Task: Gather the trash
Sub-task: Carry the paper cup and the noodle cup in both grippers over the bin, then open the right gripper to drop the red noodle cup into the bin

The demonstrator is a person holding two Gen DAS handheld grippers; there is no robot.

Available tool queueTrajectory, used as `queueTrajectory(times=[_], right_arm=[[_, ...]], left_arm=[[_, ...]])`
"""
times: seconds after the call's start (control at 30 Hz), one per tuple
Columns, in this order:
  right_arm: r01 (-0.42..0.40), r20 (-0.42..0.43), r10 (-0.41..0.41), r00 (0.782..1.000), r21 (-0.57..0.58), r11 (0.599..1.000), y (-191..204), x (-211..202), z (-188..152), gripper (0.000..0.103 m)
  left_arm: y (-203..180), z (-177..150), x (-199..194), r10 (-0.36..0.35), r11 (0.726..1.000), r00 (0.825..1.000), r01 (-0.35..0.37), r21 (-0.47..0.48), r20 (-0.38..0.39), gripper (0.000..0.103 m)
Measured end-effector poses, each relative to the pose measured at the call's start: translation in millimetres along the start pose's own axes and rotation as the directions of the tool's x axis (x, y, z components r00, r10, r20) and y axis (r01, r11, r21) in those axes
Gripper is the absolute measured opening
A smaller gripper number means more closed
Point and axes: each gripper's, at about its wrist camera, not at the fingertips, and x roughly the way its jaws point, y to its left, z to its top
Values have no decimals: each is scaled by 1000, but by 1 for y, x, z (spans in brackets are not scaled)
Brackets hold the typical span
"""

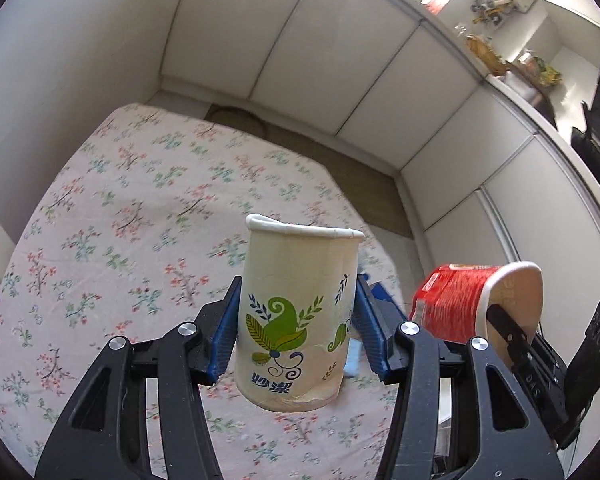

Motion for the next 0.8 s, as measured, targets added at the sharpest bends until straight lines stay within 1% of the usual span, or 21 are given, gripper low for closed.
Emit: queueTrajectory(times=[0.07,0.13,0.3,0.47,0.53,0.63,0.7,0.77,0.8], right_arm=[[38,28,-39,999,31,999,-11,-7,0,8],[82,52,-85,995,58,995,-21,-13,0,8],[164,74,-175,982,143,976,-53,-26,-4,8],[247,60,-265,962,208,946,-88,-38,-12,8],[293,52,-311,949,222,930,-102,-45,-17,8],[323,33,-342,939,248,913,-116,-49,-25,8],[357,2,-370,929,261,897,-130,-50,-31,8],[373,-31,-379,925,274,887,-142,-50,-38,9],[379,-46,-382,923,282,881,-147,-49,-40,11]], left_arm=[[-11,-2,-2,-9,1000,1000,8,23,22,51],[-21,-4,-2,-17,999,1000,16,43,26,51],[-43,-14,4,-45,997,999,43,64,25,51],[-66,-26,15,-78,994,997,77,81,6,51],[-74,-31,19,-89,992,996,88,84,-1,51],[-89,-39,26,-105,990,994,106,95,-14,51],[-98,-44,30,-115,988,993,117,103,-24,51],[-110,-51,36,-126,985,991,130,110,-38,51],[-116,-54,39,-131,984,990,135,113,-46,51]])
